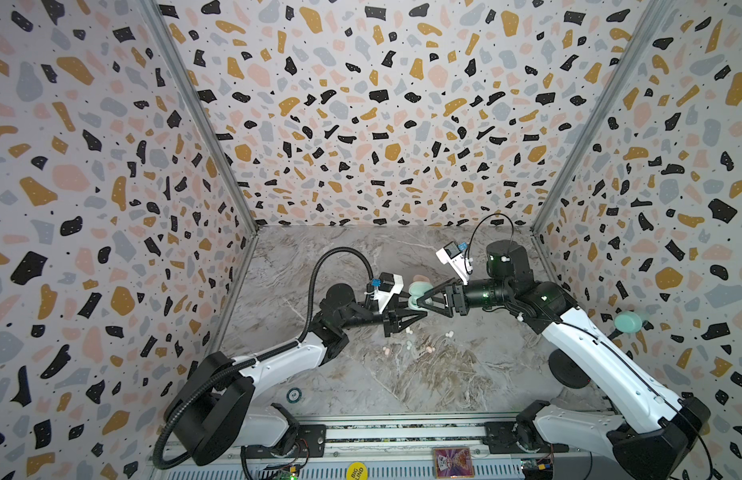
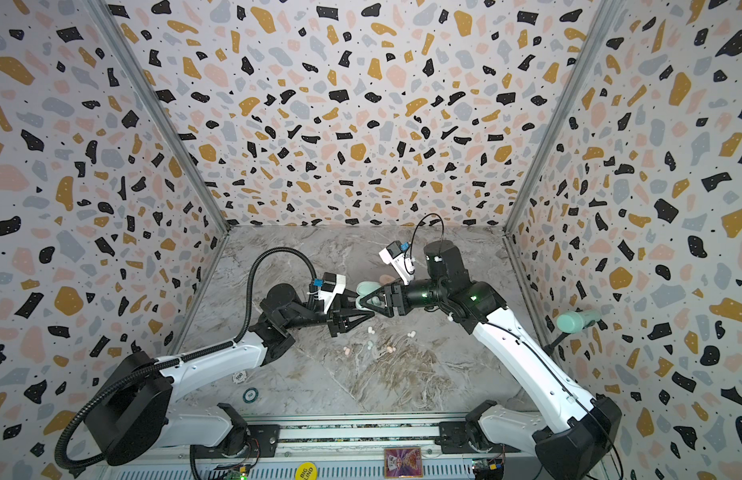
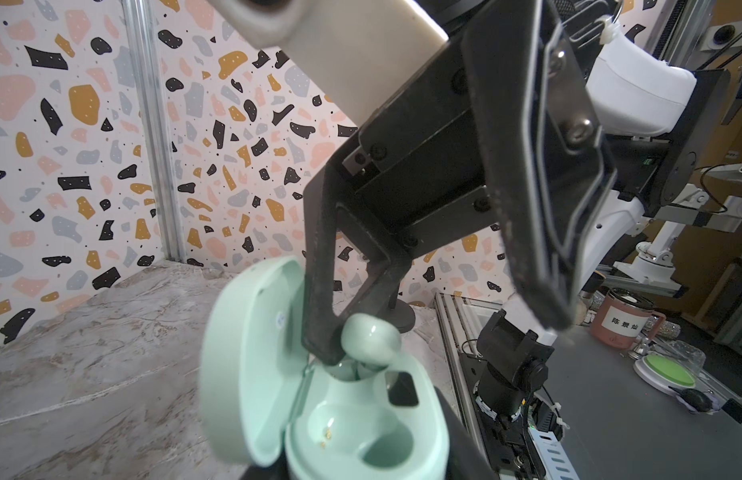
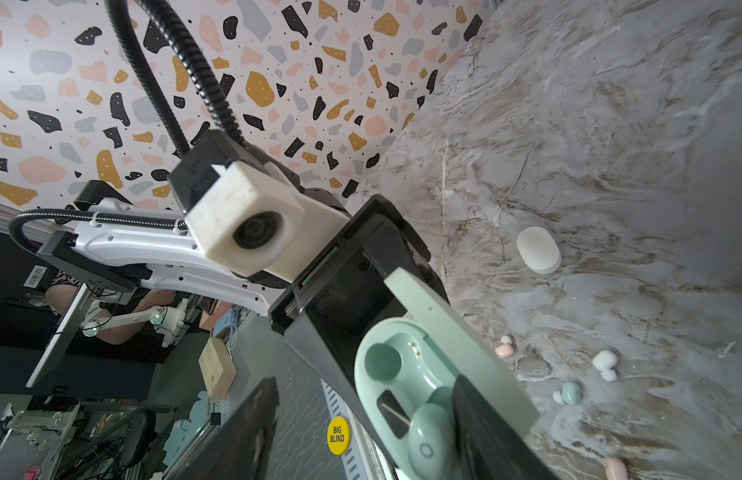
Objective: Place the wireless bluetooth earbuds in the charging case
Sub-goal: 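Lower the mint earbud into the case slot and open the right gripper, then withdraw the right gripper from the case back toward the table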
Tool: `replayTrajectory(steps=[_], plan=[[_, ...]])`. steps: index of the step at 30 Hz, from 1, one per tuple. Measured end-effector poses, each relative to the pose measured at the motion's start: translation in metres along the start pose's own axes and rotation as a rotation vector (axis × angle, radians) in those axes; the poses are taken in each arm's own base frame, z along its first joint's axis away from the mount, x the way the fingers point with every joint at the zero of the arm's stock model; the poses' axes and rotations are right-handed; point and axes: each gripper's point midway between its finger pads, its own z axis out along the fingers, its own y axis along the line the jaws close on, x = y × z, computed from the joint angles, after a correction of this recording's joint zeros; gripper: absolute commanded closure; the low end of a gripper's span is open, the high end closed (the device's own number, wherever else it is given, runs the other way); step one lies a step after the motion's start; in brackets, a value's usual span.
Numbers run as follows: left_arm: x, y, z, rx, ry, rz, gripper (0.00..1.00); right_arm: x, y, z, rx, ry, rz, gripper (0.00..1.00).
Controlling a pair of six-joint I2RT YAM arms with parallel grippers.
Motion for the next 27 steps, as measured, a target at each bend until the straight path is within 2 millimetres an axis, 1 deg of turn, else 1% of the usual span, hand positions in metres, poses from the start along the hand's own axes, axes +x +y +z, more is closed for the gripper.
replayTrajectory(steps=[10,19,22,25,27], plan=[[-0.001,0.003,0.000,-0.015,-0.003,0.001,0.76,-0.007,0.001,-0.006,0.052,-0.013,-0.012,0.20],[0.000,0.004,0.000,-0.027,-0.005,0.008,0.77,-0.007,0.006,-0.008,0.062,-0.004,-0.019,0.18],[0.003,0.006,-0.002,-0.035,-0.005,0.005,0.77,-0.004,0.010,-0.007,0.071,0.009,-0.022,0.17],[0.009,0.011,-0.008,-0.062,-0.009,-0.011,0.77,0.005,0.016,-0.007,0.076,0.028,-0.024,0.16],[0.015,0.018,-0.015,-0.094,-0.010,-0.032,0.77,0.009,0.023,-0.009,0.079,0.032,-0.029,0.16]])
